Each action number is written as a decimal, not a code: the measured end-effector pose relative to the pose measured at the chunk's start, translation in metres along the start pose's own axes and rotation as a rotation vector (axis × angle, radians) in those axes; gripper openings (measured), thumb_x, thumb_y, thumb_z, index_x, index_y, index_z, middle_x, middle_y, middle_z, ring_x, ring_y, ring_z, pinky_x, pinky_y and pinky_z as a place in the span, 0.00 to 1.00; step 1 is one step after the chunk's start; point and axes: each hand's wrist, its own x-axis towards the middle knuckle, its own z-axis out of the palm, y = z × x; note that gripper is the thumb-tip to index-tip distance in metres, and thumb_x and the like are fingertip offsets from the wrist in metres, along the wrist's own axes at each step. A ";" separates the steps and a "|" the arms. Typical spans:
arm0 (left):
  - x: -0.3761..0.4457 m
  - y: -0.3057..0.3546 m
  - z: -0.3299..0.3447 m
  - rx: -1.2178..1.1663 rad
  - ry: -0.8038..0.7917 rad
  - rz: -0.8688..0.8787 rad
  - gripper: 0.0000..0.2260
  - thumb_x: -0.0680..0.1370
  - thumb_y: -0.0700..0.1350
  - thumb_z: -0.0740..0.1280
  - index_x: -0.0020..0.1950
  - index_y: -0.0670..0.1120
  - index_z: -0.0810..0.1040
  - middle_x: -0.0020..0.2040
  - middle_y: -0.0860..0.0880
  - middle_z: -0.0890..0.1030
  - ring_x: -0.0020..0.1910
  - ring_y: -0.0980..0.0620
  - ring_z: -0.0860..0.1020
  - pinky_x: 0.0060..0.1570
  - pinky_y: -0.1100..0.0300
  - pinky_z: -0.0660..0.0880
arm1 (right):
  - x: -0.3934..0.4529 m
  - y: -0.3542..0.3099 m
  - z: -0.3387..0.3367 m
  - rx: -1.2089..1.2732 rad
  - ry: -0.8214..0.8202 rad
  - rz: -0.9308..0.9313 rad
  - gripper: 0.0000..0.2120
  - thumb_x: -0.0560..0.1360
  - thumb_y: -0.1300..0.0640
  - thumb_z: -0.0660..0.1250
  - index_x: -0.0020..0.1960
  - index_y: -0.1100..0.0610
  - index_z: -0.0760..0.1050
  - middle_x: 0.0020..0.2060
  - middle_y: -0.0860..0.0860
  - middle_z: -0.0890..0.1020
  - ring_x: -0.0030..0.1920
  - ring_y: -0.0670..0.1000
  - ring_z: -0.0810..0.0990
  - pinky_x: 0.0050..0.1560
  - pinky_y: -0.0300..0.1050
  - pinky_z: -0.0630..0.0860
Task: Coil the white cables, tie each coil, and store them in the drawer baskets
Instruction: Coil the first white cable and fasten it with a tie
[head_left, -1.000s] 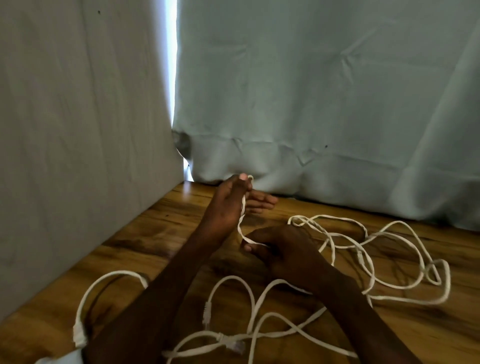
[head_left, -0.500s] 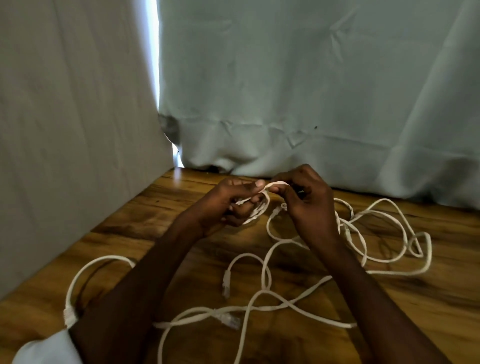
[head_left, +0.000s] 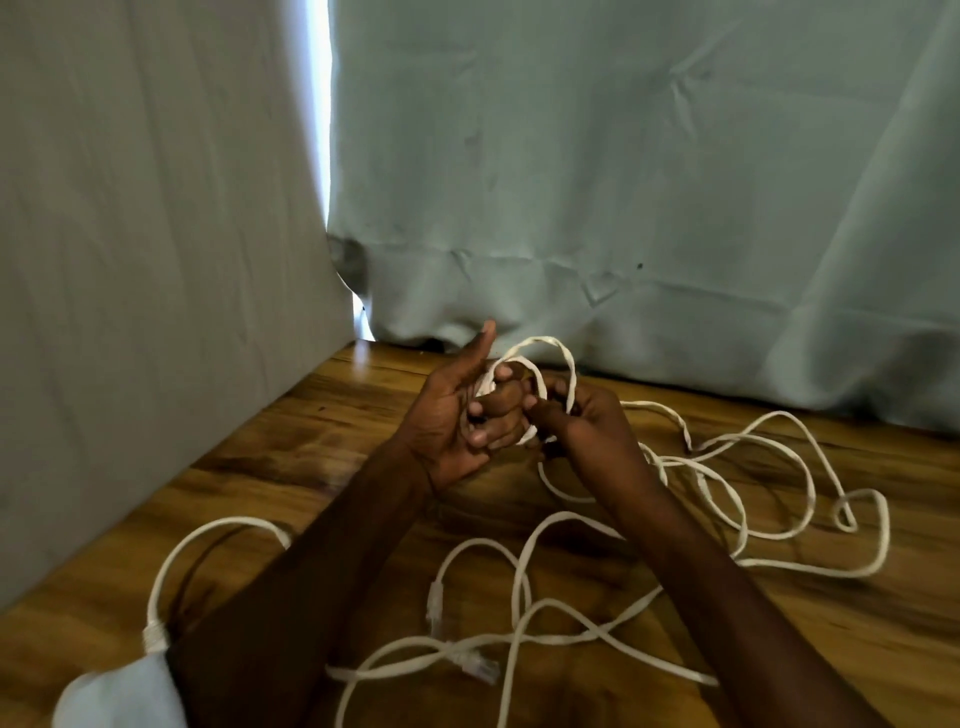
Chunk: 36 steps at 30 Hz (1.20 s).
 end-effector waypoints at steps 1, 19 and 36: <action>-0.001 0.000 0.002 0.070 0.016 -0.007 0.22 0.84 0.57 0.56 0.34 0.47 0.71 0.19 0.53 0.62 0.14 0.56 0.61 0.26 0.60 0.59 | 0.001 -0.001 -0.004 -0.041 -0.009 0.021 0.09 0.81 0.65 0.67 0.47 0.56 0.84 0.29 0.46 0.84 0.31 0.42 0.81 0.33 0.35 0.74; -0.004 0.010 0.012 0.091 0.054 0.012 0.13 0.85 0.48 0.55 0.42 0.47 0.68 0.22 0.54 0.60 0.15 0.58 0.58 0.21 0.65 0.64 | 0.004 -0.011 -0.028 -0.013 0.025 0.239 0.07 0.72 0.57 0.76 0.37 0.59 0.85 0.34 0.60 0.83 0.25 0.50 0.68 0.29 0.41 0.61; 0.002 0.036 -0.025 0.182 0.531 0.497 0.17 0.87 0.46 0.50 0.43 0.44 0.69 0.41 0.37 0.86 0.40 0.42 0.86 0.39 0.56 0.82 | -0.012 0.018 0.001 -0.874 -0.345 -0.407 0.12 0.76 0.53 0.68 0.57 0.44 0.85 0.48 0.41 0.86 0.49 0.42 0.82 0.46 0.25 0.69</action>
